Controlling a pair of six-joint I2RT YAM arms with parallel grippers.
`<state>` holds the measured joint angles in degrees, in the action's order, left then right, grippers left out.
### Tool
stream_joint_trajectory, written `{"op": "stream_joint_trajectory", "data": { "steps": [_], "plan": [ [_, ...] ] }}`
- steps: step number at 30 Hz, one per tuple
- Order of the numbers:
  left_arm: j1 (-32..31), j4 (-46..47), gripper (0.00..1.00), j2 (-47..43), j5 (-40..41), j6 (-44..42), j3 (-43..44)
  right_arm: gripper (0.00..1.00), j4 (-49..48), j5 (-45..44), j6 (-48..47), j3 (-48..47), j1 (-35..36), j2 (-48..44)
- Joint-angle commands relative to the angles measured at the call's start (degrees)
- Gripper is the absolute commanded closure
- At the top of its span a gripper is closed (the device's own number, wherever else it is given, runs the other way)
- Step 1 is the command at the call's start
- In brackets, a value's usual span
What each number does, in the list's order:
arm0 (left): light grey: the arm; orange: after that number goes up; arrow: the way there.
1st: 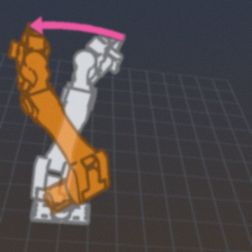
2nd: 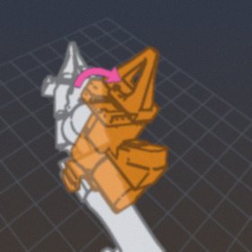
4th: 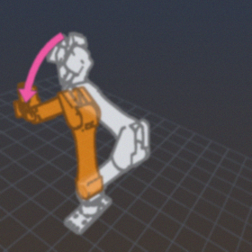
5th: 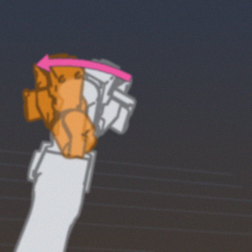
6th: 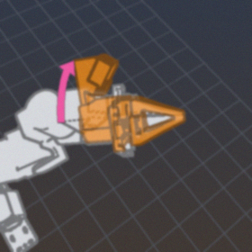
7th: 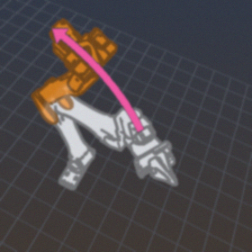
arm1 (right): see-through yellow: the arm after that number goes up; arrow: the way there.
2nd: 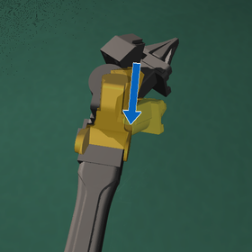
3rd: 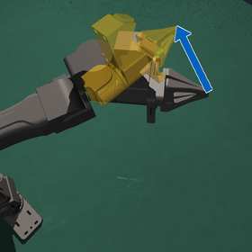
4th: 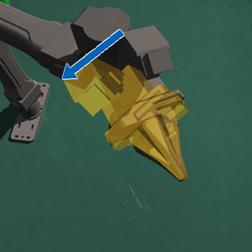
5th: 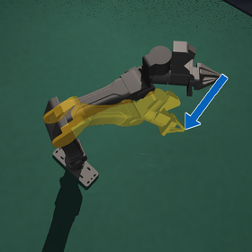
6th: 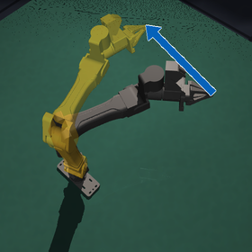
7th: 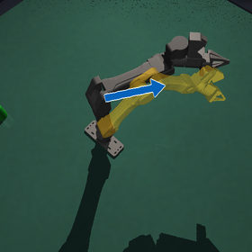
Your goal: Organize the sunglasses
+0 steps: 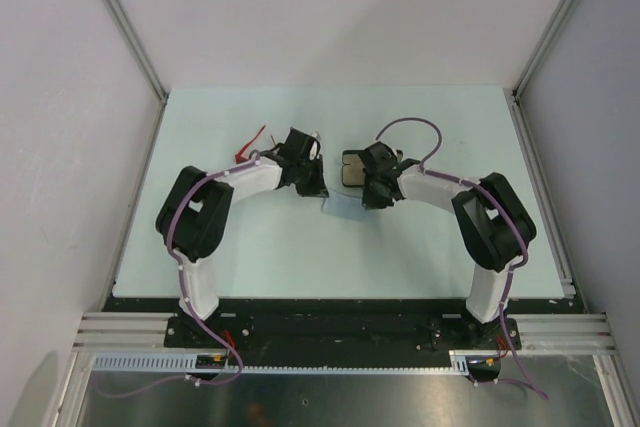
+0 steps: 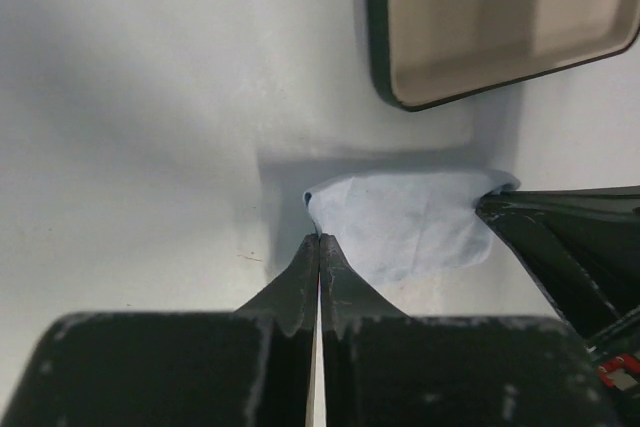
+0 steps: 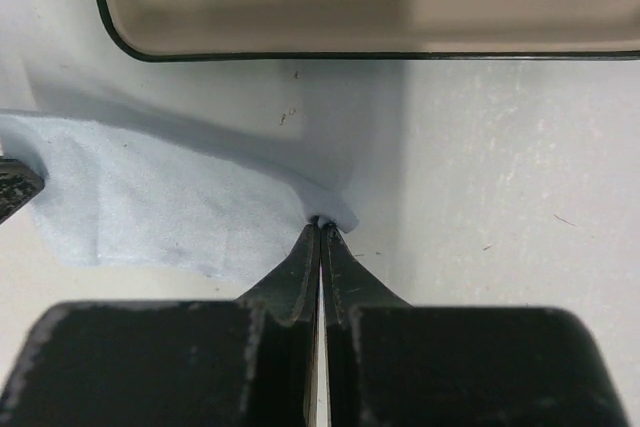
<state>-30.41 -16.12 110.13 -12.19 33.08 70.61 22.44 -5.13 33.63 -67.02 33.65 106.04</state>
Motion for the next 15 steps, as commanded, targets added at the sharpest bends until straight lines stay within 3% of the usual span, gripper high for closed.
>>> {"op": "stream_joint_trajectory", "data": {
  "steps": [1,15],
  "plan": [
    [-0.52,-0.05,0.99,-3.51,-1.79,2.07,3.65,1.0,1.64,-2.52,-1.9,-3.11,-0.86,-3.65],
    [-1.67,-0.05,1.0,-2.02,-2.4,4.27,7.96,1.0,2.96,-3.84,-5.68,-6.62,-4.73,-5.23]
  ]
}}
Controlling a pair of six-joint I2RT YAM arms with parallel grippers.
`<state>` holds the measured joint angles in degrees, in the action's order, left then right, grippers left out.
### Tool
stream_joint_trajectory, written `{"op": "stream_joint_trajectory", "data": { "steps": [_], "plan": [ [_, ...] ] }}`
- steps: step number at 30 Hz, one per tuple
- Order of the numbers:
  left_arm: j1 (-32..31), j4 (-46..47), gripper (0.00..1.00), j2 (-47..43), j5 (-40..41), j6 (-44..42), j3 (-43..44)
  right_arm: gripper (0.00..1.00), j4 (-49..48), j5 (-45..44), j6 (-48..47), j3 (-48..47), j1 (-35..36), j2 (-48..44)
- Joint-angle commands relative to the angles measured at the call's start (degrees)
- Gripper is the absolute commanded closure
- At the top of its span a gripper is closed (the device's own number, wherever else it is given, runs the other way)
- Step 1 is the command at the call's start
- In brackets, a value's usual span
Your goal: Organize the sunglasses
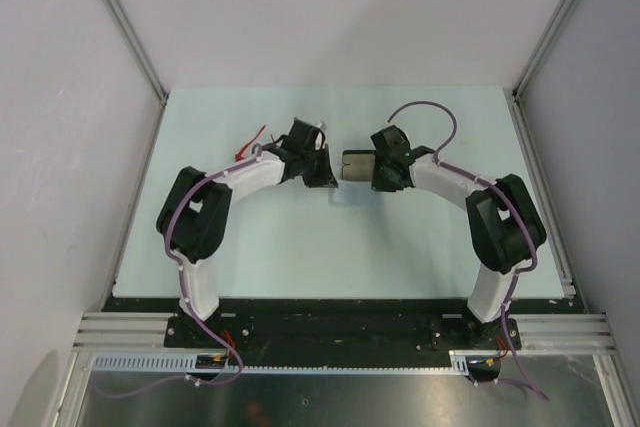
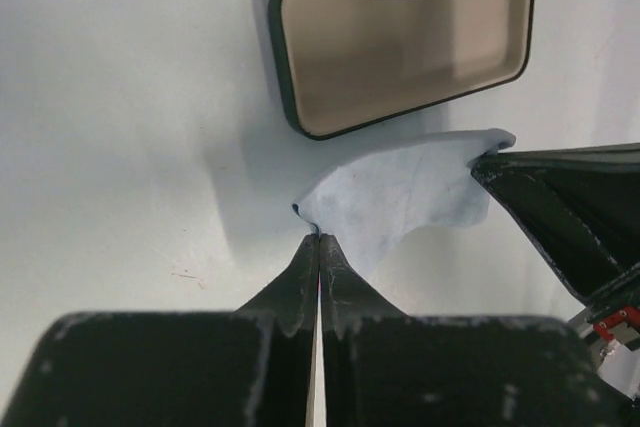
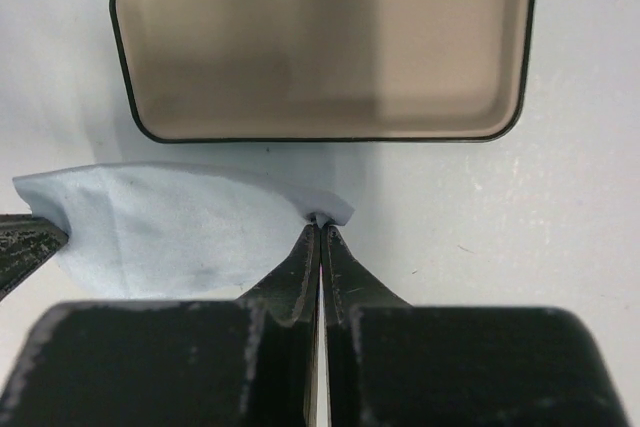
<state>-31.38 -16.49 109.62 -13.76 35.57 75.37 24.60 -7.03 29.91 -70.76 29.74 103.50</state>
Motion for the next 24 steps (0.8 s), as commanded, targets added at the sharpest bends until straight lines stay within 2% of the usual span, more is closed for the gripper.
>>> {"op": "stream_joint_trajectory", "data": {
  "steps": [1,12,24],
  "plan": [
    [-0.7,0.32,0.99,-1.08,-0.83,2.04,3.98,1.0,0.8,-1.76,-2.31,-3.06,-1.08,-2.61],
    [-1.14,0.06,1.0,5.94,0.49,4.51,12.51,1.0,1.5,-1.06,-4.6,-8.16,-6.7,1.35],
    [-1.58,-0.21,0.99,11.4,1.72,4.15,18.05,1.0,3.08,-2.37,-5.3,-15.01,-7.5,7.68]
  ]
}}
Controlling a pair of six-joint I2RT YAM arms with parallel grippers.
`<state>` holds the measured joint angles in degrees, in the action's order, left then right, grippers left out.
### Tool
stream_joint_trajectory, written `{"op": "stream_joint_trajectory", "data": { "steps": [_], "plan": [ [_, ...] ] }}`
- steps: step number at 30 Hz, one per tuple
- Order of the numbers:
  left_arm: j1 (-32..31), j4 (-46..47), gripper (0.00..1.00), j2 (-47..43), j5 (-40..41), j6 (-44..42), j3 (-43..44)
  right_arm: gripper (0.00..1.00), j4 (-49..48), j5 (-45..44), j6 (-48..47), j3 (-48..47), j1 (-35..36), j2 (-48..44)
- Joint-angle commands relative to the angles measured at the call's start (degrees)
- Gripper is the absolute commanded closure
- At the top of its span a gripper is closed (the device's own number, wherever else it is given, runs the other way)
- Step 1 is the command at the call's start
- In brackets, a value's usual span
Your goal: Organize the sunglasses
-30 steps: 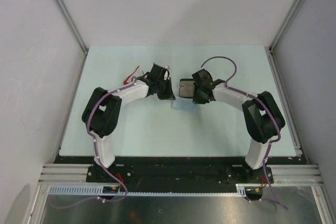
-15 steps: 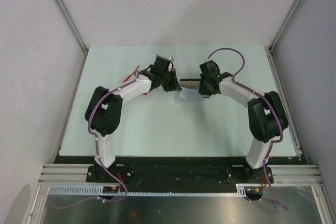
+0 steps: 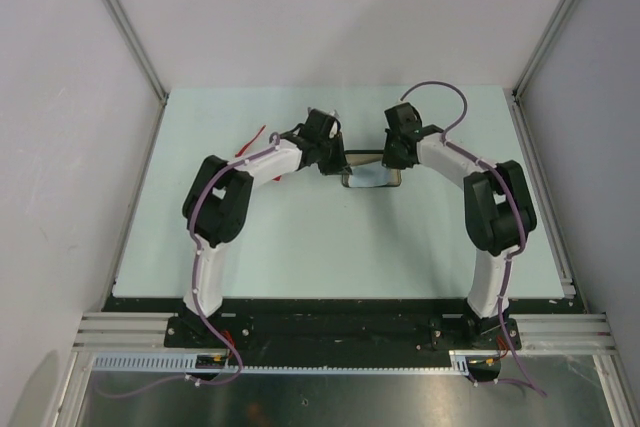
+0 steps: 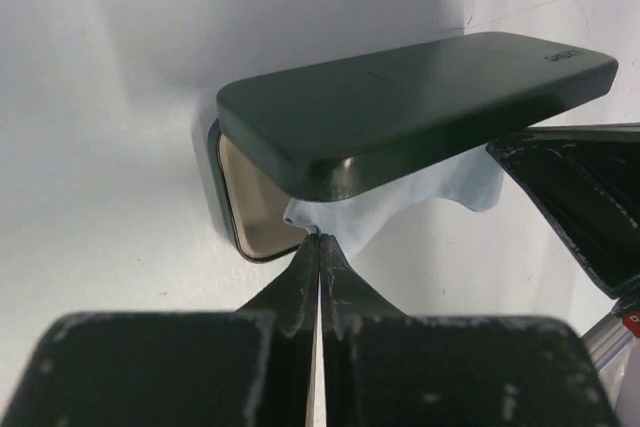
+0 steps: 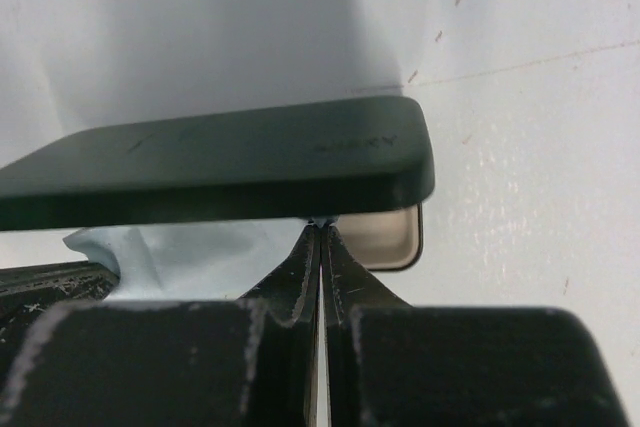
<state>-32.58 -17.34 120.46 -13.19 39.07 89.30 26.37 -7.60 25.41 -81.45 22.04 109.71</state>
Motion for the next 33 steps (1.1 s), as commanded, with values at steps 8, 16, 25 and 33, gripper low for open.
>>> {"op": "stream_joint_trajectory", "data": {
  "steps": [8,16,25,33],
  "plan": [
    [-0.38,0.47,1.0,1.79,2.38,-0.57,4.92,1.0,1.4,-1.98,-0.8,-4.86,0.11,3.49],
    [-0.38,0.47,1.0,2.93,3.08,-1.63,5.62,1.0,1.05,-2.77,-0.45,-4.86,0.02,4.55],
    [-0.38,0.38,1.0,4.78,2.99,-2.24,7.12,1.0,0.79,-3.22,-0.45,-4.95,-0.33,5.42],
    [-0.38,0.38,1.0,4.87,4.84,-2.86,7.29,1.0,0.61,-3.57,-0.71,-4.86,-0.42,6.48]
  ]
}}
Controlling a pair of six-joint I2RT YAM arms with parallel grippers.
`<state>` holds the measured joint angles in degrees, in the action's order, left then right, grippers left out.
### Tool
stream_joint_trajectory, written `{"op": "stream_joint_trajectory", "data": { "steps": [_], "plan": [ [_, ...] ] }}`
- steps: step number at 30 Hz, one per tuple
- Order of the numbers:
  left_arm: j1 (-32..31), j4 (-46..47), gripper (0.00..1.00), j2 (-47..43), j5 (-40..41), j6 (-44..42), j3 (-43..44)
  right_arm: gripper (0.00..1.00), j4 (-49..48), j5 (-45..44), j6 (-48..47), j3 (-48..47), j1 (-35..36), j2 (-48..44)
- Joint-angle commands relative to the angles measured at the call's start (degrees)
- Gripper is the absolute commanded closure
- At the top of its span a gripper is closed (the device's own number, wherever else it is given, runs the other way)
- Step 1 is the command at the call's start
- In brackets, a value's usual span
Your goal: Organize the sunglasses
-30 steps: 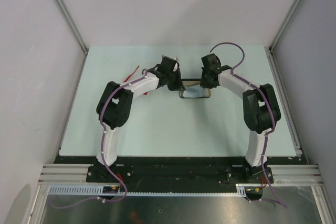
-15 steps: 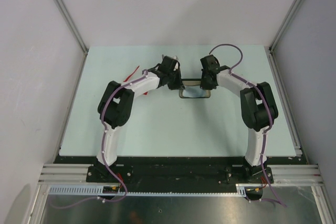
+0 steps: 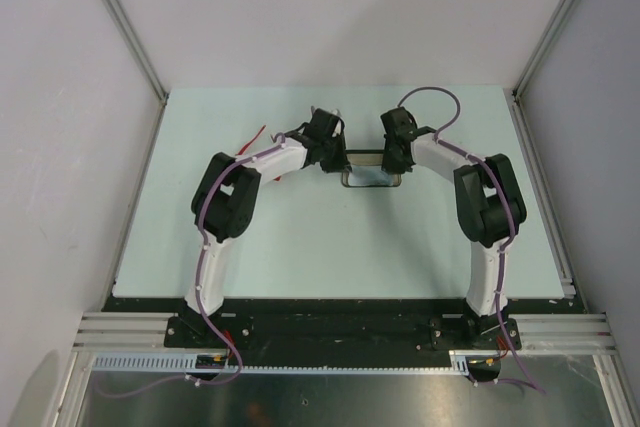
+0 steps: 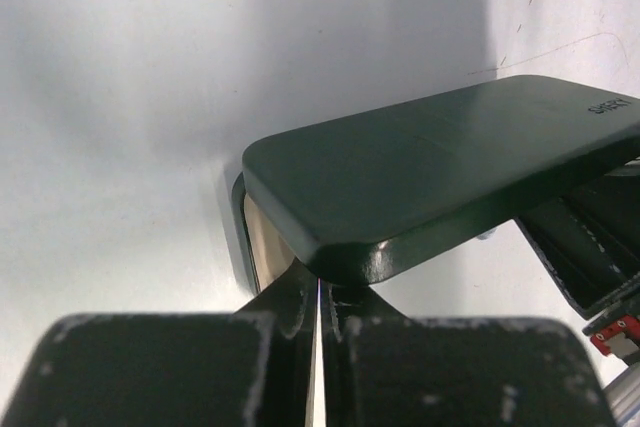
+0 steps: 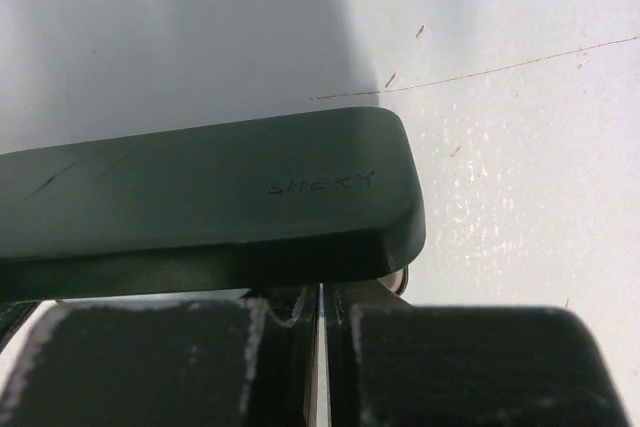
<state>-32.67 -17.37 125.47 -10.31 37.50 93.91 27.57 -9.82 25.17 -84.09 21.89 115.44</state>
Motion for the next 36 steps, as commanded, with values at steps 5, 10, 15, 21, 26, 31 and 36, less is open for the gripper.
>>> {"op": "stream_joint_trajectory", "data": {
  "steps": [5,10,15,21,26,31,36],
  "plan": [
    [-0.29,0.4,1.0,0.39,3.27,-1.9,3.47,1.0,-0.59,-1.69,-0.47,-1.95,-0.27,0.75],
    [-0.29,0.4,0.99,0.83,3.45,-2.25,3.83,1.0,-0.68,-2.04,-0.56,-1.95,-0.27,0.84],
    [-0.29,0.31,1.0,1.27,3.54,-2.52,2.78,1.0,-0.68,-2.13,-0.65,-1.69,-0.27,0.58],
    [-0.29,0.4,1.0,1.09,3.71,-2.87,1.54,1.0,-0.94,-2.48,-0.82,-0.9,-0.27,0.31],
    [-0.29,0.49,1.0,1.53,4.06,-3.13,1.8,1.0,-0.85,-2.57,-0.82,-0.9,-0.27,1.1],
    [-0.29,0.31,1.0,1.53,4.5,-3.48,1.45,0.97,-0.94,-2.74,-1.0,-0.98,-0.27,0.93],
    [-0.38,0.4,0.84,1.09,4.42,-3.66,0.93,0.82,-1.2,-3.01,-1.35,-0.81,0.08,0.23]
  ]
}}
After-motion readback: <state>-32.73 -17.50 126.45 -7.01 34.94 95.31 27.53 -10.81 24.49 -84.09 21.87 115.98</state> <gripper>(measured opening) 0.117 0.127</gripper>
